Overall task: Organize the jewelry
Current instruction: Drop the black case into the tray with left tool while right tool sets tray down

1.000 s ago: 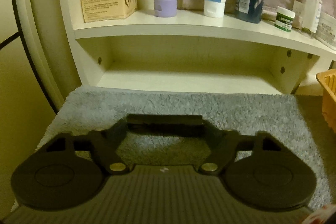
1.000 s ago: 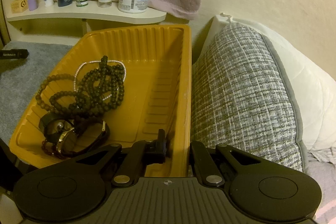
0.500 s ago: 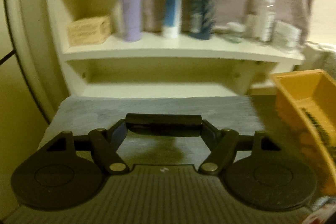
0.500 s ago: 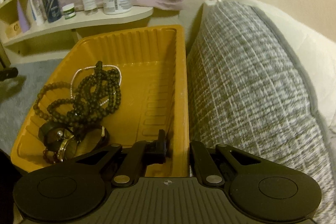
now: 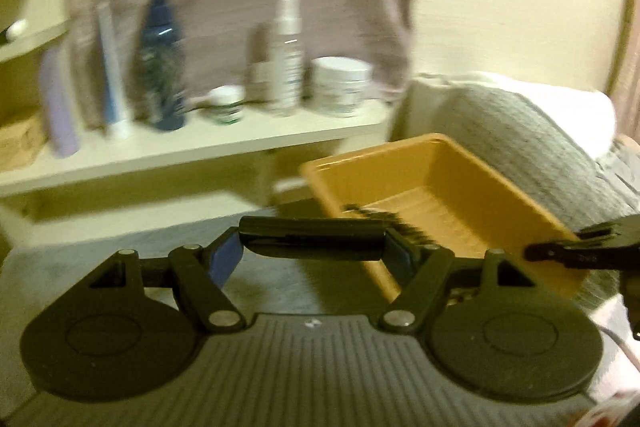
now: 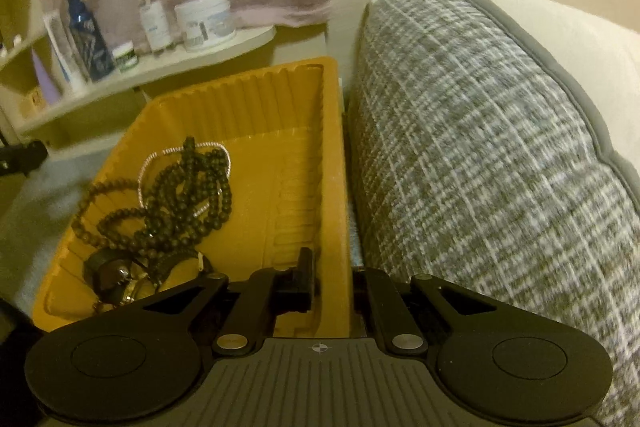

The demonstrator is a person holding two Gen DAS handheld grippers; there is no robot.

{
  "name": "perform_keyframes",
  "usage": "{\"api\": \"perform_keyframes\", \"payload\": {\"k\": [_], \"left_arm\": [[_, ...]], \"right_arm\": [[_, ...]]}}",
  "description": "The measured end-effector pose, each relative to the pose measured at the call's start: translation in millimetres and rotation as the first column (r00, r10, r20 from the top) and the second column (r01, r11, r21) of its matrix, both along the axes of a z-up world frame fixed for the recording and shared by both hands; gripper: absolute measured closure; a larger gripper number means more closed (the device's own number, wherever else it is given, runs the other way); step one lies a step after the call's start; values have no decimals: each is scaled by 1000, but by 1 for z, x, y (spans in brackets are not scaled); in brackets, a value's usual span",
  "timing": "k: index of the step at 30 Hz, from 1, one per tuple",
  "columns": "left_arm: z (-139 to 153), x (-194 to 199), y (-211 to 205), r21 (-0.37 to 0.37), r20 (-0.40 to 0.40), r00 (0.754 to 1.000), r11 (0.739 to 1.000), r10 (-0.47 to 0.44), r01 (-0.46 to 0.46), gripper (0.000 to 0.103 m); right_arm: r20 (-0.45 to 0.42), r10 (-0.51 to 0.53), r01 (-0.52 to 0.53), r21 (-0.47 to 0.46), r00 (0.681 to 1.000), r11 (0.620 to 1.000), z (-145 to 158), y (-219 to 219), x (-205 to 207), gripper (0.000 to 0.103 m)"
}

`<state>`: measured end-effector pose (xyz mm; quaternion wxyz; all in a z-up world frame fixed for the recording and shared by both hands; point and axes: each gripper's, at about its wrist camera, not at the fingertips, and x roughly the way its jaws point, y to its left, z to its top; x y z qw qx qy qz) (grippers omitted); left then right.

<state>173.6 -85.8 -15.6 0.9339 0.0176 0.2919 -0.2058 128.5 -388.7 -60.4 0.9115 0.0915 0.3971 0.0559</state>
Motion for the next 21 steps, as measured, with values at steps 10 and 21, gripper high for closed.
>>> {"api": "perform_keyframes", "payload": {"k": [10,21], "left_arm": [[2,-6,-72,117,12,976,969,-218,215,30],[-8,3,-102,142,-9,965,955,-261,260,20]], "right_arm": [[76,-33,28,75,997,997,18,-15,-35,46],[148,-94,86,58,985,995,38,-20,-70,43]]}}
